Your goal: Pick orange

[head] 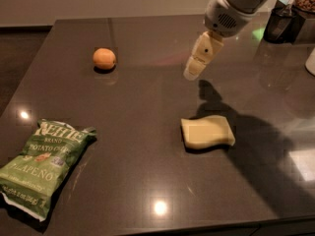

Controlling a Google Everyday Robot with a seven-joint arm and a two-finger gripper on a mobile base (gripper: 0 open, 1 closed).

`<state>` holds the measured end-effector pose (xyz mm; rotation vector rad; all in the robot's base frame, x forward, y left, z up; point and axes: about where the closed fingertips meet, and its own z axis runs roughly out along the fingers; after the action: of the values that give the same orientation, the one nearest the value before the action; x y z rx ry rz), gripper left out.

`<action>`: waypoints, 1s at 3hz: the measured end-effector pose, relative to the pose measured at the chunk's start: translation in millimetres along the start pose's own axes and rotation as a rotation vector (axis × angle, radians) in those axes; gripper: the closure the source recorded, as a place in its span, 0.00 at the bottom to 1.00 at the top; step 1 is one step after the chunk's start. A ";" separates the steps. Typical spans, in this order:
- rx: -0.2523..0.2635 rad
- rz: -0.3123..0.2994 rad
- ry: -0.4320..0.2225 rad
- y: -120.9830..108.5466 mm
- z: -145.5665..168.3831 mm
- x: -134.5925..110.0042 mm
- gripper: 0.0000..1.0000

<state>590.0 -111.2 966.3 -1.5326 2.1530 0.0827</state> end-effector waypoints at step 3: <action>0.037 0.123 -0.138 -22.1 86.7 -77.0 0.00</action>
Offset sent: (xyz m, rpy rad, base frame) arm 0.0761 0.0776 -0.0402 0.1606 -0.0395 -0.1335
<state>659.7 -24.1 927.8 -1.3335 2.1251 0.1831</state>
